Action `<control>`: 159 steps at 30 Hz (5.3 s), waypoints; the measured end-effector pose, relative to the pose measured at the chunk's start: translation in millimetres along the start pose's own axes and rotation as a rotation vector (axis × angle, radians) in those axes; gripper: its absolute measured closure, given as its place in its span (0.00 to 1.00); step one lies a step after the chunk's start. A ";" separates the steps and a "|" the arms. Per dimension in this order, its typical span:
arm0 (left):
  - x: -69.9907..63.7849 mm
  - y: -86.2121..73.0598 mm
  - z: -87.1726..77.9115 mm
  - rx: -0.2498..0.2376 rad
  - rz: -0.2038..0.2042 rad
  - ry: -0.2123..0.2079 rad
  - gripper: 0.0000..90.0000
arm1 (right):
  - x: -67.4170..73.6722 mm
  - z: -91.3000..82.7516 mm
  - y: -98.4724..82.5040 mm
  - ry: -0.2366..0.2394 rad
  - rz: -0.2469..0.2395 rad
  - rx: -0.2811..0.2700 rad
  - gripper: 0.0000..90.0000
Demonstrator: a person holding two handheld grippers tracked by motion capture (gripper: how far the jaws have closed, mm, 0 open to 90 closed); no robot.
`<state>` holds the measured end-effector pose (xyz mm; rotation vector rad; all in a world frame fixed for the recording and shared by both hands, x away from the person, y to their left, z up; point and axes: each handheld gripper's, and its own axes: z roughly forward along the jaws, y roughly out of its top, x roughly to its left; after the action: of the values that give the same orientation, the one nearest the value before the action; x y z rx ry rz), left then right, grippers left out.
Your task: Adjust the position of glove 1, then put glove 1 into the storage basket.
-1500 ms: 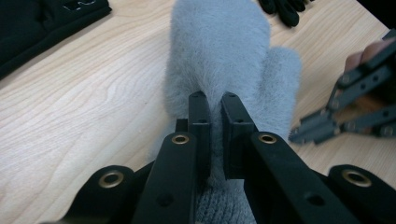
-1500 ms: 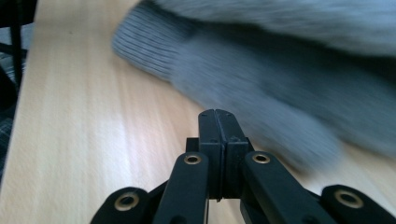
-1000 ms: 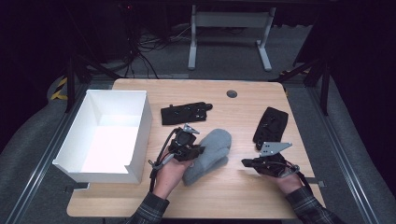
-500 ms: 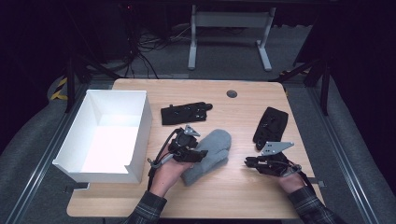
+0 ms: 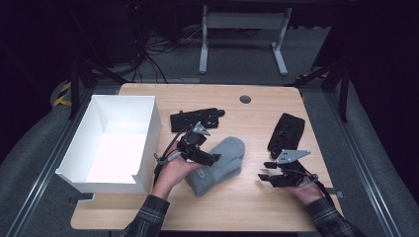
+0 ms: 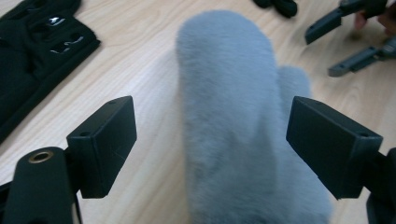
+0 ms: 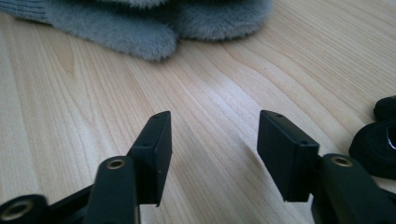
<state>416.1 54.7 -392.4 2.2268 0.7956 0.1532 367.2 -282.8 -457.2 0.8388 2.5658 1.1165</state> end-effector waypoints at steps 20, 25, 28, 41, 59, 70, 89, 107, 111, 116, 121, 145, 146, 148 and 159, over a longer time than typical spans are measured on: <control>20.4 -40.5 14.5 0.209 -0.143 0.071 1.00 | -7.6 -12.0 -15.1 -0.032 0.018 0.004 0.50; 12.8 -50.6 9.8 0.215 -0.144 0.013 1.00 | -7.2 -11.5 -14.7 -0.033 0.016 0.004 0.50; 7.1 -54.2 7.4 0.211 -0.140 -0.021 1.00 | -6.9 -11.8 -14.3 -0.035 0.015 0.002 0.50; -21.7 -59.7 9.4 0.207 -0.102 -0.107 1.00 | -7.2 -12.6 -13.9 -0.035 0.014 -0.003 0.51; -9.7 -26.4 -16.3 0.054 -0.073 -0.041 0.62 | -7.2 -10.4 -13.4 -0.038 0.010 0.002 0.51; -8.7 2.4 15.1 0.016 -0.015 -0.121 0.19 | -7.5 -10.9 -14.0 -0.038 0.012 0.002 0.51; -16.6 -7.3 71.8 0.134 -0.029 -0.113 0.04 | -6.8 -11.2 -13.4 -0.043 0.002 0.003 0.51; -14.2 -8.0 72.0 0.185 -0.008 -0.243 0.63 | -6.1 -9.2 -13.7 -0.040 -0.008 0.006 0.48; -15.2 -6.8 70.3 0.185 -0.016 -0.238 0.72 | -6.2 -8.0 -14.3 -0.042 -0.007 0.008 0.44; -16.0 -4.1 65.0 0.179 -0.020 -0.236 0.77 | -6.6 -6.1 -15.4 -0.046 -0.011 0.005 0.39; -19.1 0.8 56.5 0.165 -0.010 -0.223 0.78 | -6.6 -4.2 -16.0 -0.057 -0.017 0.000 0.33; -12.5 36.8 -28.2 0.022 0.005 -0.113 0.78 | -7.1 -1.3 -17.5 -0.061 -0.014 -0.017 0.25; -12.5 36.8 -28.2 0.022 0.005 -0.113 0.79 | -7.1 -1.3 -17.5 -0.061 -0.014 -0.017 0.25; -11.6 42.3 -40.3 0.010 0.009 -0.098 0.79 | -7.3 -1.4 -17.4 -0.063 -0.016 -0.016 0.25; -0.6 62.7 -97.9 -0.042 0.012 -0.022 0.78 | -7.2 -1.3 -17.5 -0.059 -0.014 -0.017 0.25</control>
<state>413.6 82.1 -279.5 2.1902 0.7606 0.1493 365.3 -297.4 -469.2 0.8356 2.5070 1.0914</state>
